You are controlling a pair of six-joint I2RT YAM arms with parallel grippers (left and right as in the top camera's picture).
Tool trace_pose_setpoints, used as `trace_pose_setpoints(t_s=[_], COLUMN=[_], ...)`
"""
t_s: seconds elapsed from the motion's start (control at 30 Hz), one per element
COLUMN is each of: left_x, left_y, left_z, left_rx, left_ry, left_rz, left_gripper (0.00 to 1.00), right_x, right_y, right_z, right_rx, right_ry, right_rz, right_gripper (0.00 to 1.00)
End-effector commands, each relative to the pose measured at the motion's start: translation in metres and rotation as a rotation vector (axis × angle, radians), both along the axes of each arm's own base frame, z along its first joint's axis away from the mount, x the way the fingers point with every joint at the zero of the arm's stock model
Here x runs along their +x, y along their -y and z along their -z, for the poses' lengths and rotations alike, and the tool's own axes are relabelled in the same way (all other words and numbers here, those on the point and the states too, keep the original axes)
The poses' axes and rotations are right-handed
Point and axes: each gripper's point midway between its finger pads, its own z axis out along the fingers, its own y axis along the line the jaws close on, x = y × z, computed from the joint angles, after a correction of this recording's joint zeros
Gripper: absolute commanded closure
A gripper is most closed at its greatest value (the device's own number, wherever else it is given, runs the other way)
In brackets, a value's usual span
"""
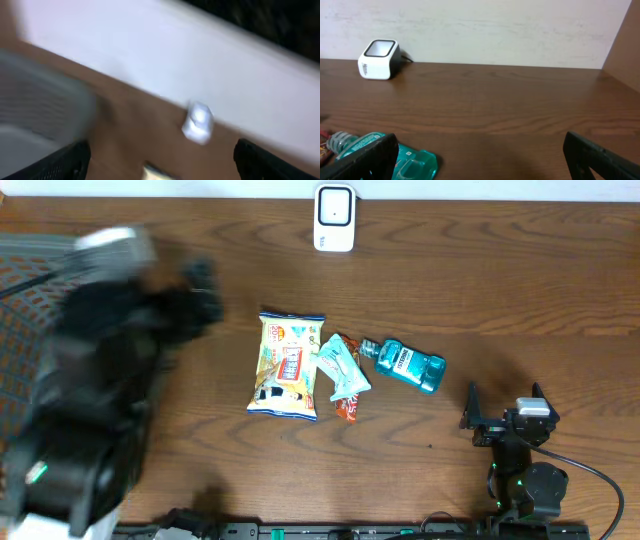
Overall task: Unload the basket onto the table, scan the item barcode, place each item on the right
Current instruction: 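Return the left gripper to the basket and grasp the orange tissue pack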
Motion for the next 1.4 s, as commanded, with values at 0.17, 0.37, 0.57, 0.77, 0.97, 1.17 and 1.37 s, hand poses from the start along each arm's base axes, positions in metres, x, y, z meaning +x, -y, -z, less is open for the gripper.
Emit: trace_pose_setpoints(t_s=[0.17, 0.37, 0.57, 0.77, 0.97, 1.17, 1.37], left_x=[-0.056, -0.085, -0.096, -0.106, -0.109, -0.114, -0.120], left_y=[-0.153, -0.170, -0.174, -0.174, -0.174, -0.180, -0.177], left_z=[0.087, 0.188, 0.267, 0.331, 0.364, 0.378, 0.390], left_rx=[-0.431, -0.599, -0.644, -0.633, -0.597, -0.554, -0.556], left_ry=[-0.260, -0.733, -1.048, -1.237, -1.334, -1.397, -1.451], left_rz=[-0.770, -0.923, -0.971, -0.981, -0.921, -0.943, -0.940], left_gripper=[0.07, 0.08, 0.08, 0.22, 0.28, 0.31, 0.43], right_x=[0.000, 0.000, 0.000, 0.000, 0.000, 0.000, 0.000], right_y=[0.002, 0.002, 0.002, 0.002, 0.002, 0.002, 0.002], right_z=[0.001, 0.001, 0.001, 0.001, 0.001, 0.001, 0.001], right_rx=[-0.005, -0.005, -0.005, -0.005, -0.005, -0.005, -0.005], right_ry=[-0.004, -0.004, -0.004, -0.004, -0.004, -0.004, -0.004], right_rz=[0.006, 0.006, 0.006, 0.006, 0.006, 0.006, 0.006], right_gripper=[0.01, 0.01, 0.01, 0.01, 0.01, 0.01, 0.01])
